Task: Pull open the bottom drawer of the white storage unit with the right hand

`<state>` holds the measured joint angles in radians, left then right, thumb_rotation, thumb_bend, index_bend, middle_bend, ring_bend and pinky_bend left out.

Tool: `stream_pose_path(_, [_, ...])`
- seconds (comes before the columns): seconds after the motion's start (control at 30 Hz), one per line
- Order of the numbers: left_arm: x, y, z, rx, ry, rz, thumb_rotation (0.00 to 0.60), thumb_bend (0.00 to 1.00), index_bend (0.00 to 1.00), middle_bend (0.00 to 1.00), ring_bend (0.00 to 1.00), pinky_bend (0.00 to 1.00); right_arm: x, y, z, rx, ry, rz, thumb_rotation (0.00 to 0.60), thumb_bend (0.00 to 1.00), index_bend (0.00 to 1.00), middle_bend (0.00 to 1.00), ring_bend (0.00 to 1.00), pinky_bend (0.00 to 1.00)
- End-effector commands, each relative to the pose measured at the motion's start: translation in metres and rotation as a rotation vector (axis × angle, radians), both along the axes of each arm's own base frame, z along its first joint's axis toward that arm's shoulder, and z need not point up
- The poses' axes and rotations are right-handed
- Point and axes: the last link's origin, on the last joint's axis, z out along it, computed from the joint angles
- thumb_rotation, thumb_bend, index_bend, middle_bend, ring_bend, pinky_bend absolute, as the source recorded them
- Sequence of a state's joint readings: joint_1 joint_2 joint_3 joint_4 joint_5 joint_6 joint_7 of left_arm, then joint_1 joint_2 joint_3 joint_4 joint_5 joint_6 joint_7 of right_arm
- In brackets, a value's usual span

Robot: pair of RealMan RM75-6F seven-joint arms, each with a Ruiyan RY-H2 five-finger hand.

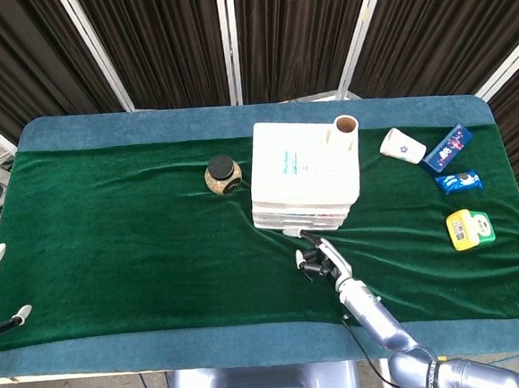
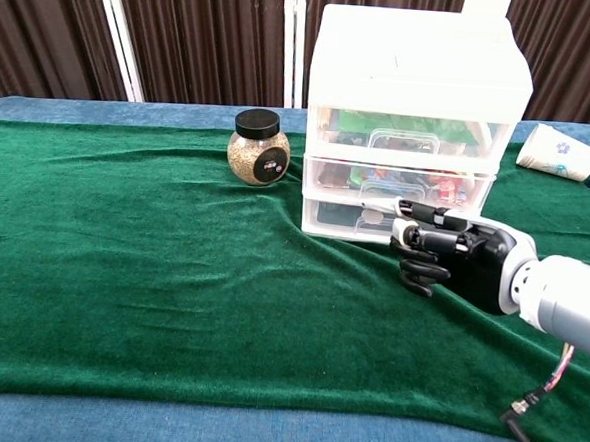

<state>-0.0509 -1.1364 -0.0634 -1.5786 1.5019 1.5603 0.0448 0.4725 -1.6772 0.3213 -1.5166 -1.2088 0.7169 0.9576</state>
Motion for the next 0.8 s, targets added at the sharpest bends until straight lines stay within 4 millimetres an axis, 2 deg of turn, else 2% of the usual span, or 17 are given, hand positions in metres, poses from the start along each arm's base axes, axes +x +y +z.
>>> stream_pose_path(0.03, [0.0005, -0.0005, 0.0005, 0.003, -0.001, -0.003, 0.6, 0.08, 0.0, 0.0, 0.0, 0.0, -0.0037, -0.0011, -0.0029, 0.004, 0.008, -0.014, 0.6, 0.61, 0.22, 0.92, 0.97, 0.84])
stream_pose_path(0.8, [-0.001, 0.0004, -0.0002, -0.007, -0.002, 0.006, 0.6, 0.08, 0.0, 0.0, 0.0, 0.0, -0.0069, -0.0102, -0.0044, -0.038, 0.022, -0.025, 0.6, 0.61, 0.14, 0.92, 0.97, 0.84])
